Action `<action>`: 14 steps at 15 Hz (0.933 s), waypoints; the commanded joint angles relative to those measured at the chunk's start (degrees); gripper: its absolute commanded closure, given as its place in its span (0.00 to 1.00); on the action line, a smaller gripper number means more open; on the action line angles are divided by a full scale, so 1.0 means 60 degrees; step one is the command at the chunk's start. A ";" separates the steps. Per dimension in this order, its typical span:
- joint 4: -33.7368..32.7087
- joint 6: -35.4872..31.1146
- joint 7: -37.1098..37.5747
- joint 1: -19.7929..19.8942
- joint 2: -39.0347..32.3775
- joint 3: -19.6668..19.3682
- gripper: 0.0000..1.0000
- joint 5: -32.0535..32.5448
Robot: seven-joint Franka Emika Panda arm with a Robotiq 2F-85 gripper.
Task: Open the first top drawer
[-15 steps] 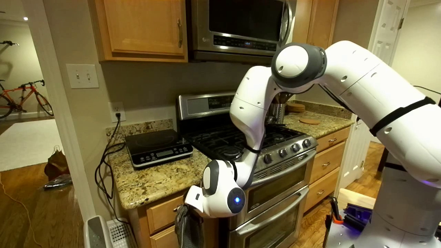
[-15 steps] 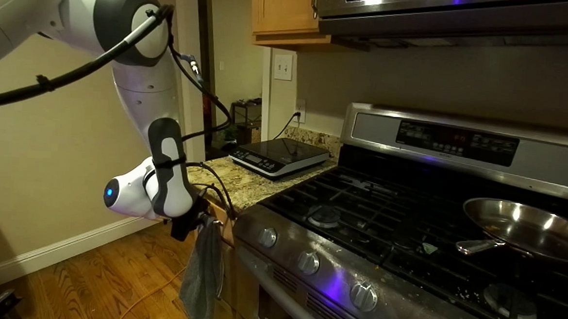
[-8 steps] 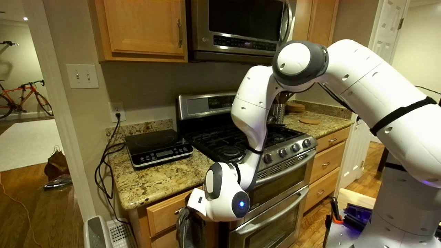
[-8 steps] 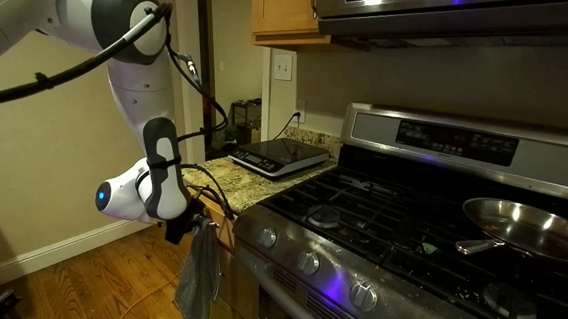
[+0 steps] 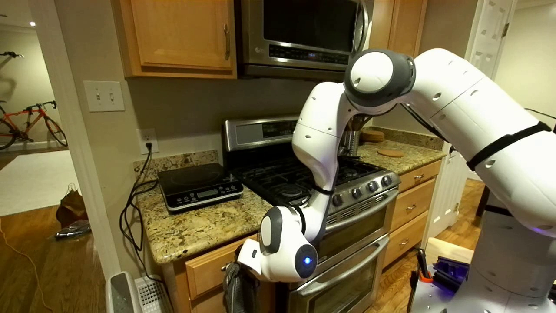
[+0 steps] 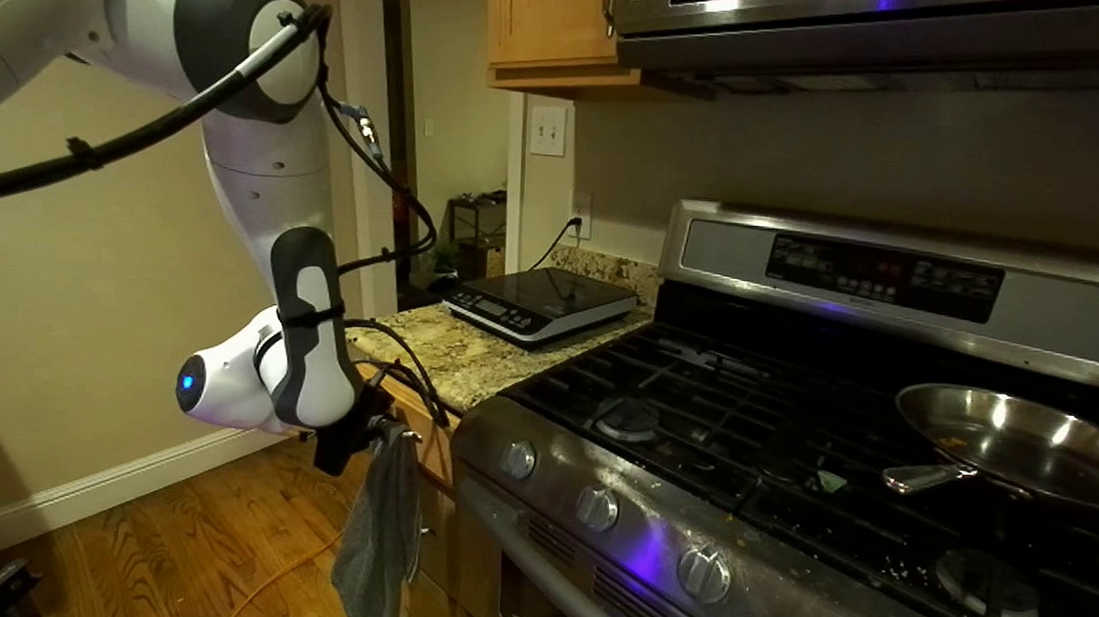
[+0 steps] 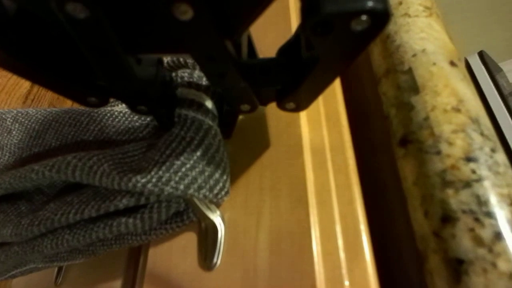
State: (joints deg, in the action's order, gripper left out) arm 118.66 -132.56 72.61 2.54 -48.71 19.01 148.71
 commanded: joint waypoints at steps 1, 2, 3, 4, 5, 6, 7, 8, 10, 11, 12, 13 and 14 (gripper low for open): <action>-0.0062 -0.0049 0.0022 -0.0098 0.0003 -0.0084 0.73 -0.0050; -0.0079 -0.0055 0.0021 -0.0097 -0.0005 -0.0086 0.73 -0.0050; -0.0090 -0.0054 0.0020 -0.0098 -0.0011 -0.0091 0.73 -0.0051; -0.0102 -0.0054 0.0020 -0.0098 -0.0016 -0.0092 0.73 -0.0051; -0.0127 -0.0054 0.0017 -0.0097 -0.0031 -0.0096 0.73 -0.0051; -0.0146 -0.0054 0.0015 -0.0098 -0.0042 -0.0101 0.73 -0.0052; -0.0159 -0.0054 0.0014 -0.0097 -0.0048 -0.0103 0.73 -0.0052; -0.0177 -0.0054 0.0014 -0.0097 -0.0058 -0.0106 0.91 -0.0052; 0.0056 0.0180 0.0118 -0.0138 0.0021 -0.0104 0.91 -0.0035; 0.0291 0.0366 0.0211 -0.0186 0.0115 -0.0066 0.91 -0.0001; 0.0522 0.0569 0.0263 -0.0260 0.0192 -0.0037 0.91 0.0018; 0.0669 0.0714 0.0354 -0.0295 0.0226 0.0004 0.91 0.0037; 0.0844 0.0901 0.0457 -0.0344 0.0253 0.0061 0.91 0.0036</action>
State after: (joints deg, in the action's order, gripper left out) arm 117.65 -130.72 72.57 2.11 -49.60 18.71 148.70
